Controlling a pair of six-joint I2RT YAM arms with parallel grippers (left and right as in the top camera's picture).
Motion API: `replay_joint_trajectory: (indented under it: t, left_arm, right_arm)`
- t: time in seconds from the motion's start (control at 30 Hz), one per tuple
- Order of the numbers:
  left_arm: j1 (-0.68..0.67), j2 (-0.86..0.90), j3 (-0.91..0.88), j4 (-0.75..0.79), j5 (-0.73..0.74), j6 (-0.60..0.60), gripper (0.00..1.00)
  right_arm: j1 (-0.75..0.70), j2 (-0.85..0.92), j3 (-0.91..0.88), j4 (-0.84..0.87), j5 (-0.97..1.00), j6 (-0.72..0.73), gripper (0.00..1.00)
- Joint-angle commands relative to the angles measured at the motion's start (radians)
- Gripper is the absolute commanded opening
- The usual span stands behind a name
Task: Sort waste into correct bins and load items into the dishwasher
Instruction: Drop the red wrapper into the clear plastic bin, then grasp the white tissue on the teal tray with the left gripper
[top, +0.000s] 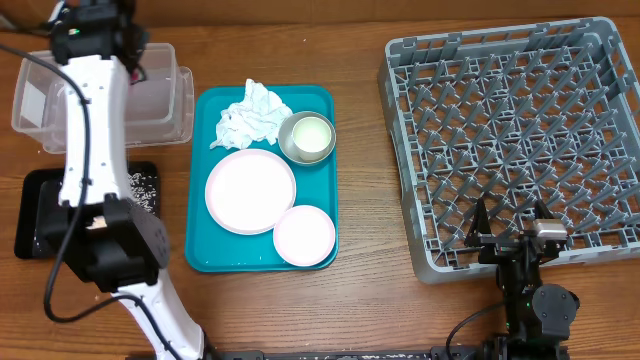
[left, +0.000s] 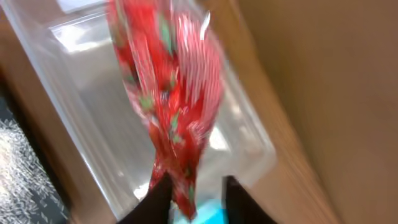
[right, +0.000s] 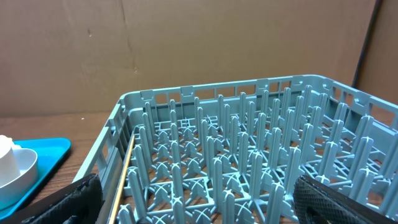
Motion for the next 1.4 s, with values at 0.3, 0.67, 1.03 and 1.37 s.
replay_joint_trajectory:
  t: [0.3, 0.67, 1.03, 1.37]
  left_arm:
    - [0.079, 0.038, -0.005, 0.042, 0.573, 0.076, 0.49]
    - [-0.092, 0.035, -0.006, -0.045, 0.782, 0.188, 0.63]
    - [-0.349, 0.039, -0.061, -0.096, 0.256, 0.043, 0.89]
    - [-0.350, 0.040, -0.203, -0.017, 0.135, -0.021, 0.92]
  right_arm:
    - [-0.003, -0.009, -0.010, 0.003, 0.006, -0.001, 1.00]
    - [-0.003, -0.009, -0.010, 0.003, 0.007, -0.001, 1.00]
    - [-0.003, -0.009, -0.010, 0.003, 0.007, -0.001, 1.00]
    - [-0.003, -0.009, -0.010, 0.003, 0.006, -0.001, 1.00]
